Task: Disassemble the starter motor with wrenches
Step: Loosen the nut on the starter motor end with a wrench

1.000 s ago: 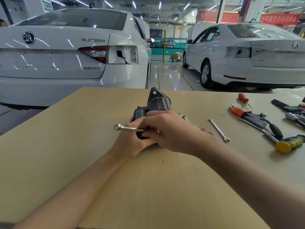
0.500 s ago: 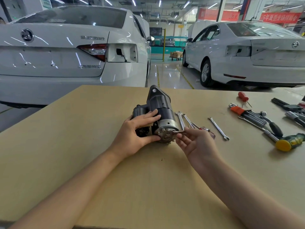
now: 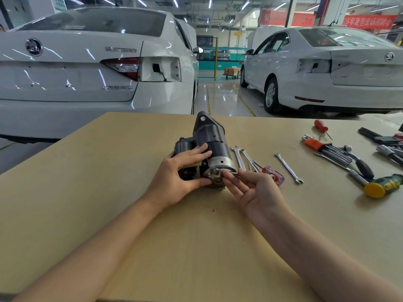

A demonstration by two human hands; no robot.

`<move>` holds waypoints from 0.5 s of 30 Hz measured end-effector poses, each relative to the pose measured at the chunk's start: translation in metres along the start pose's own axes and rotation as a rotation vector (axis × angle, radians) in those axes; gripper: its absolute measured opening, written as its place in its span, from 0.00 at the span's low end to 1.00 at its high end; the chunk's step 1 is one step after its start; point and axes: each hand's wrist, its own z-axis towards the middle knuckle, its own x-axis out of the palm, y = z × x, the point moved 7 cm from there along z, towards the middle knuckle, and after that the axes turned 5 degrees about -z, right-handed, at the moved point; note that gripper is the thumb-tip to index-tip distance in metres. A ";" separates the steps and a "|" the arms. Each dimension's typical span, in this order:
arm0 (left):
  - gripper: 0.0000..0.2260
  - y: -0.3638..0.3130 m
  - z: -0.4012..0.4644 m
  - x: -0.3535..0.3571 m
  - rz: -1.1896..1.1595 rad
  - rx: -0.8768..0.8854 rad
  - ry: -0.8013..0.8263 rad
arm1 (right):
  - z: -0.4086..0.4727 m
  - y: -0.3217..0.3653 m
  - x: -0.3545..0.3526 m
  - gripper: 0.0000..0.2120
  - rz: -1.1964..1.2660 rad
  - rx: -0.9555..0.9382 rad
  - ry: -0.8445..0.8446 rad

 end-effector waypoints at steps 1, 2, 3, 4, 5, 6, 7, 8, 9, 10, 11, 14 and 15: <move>0.30 0.001 0.000 0.000 0.000 -0.003 -0.001 | 0.000 -0.001 0.000 0.07 -0.003 -0.006 -0.002; 0.30 0.001 0.000 0.000 0.000 -0.007 -0.002 | 0.000 -0.001 -0.001 0.07 -0.005 -0.014 -0.006; 0.30 0.002 0.000 0.000 0.000 -0.011 -0.003 | 0.001 -0.002 -0.002 0.07 -0.008 -0.023 -0.012; 0.30 0.002 0.000 0.000 0.001 -0.014 -0.003 | 0.001 -0.002 -0.003 0.07 -0.009 -0.031 -0.017; 0.30 0.002 0.000 0.000 0.001 -0.015 -0.003 | 0.002 -0.003 -0.004 0.06 -0.008 -0.037 -0.024; 0.30 0.002 0.000 0.000 0.001 -0.015 -0.002 | 0.002 -0.004 -0.004 0.06 -0.007 -0.043 -0.031; 0.30 0.002 0.000 0.000 0.001 -0.013 -0.002 | 0.003 -0.004 -0.005 0.05 -0.008 -0.047 -0.035; 0.30 0.001 0.000 0.000 0.001 -0.011 -0.002 | 0.003 -0.005 -0.006 0.05 -0.008 -0.049 -0.035; 0.30 0.001 0.000 0.000 0.002 -0.010 -0.002 | 0.002 -0.005 -0.006 0.05 -0.005 -0.048 -0.032; 0.30 0.001 0.000 0.000 0.004 -0.011 -0.005 | 0.002 -0.006 -0.006 0.05 0.002 -0.041 -0.030; 0.30 0.000 0.000 0.000 0.005 -0.013 -0.007 | 0.001 -0.006 -0.007 0.05 0.013 -0.030 -0.034; 0.30 -0.003 -0.001 0.000 0.002 -0.015 -0.005 | -0.001 -0.007 -0.008 0.08 0.042 0.005 -0.058; 0.29 -0.005 -0.002 0.000 0.001 -0.017 -0.005 | -0.001 -0.007 -0.007 0.08 0.042 0.013 -0.064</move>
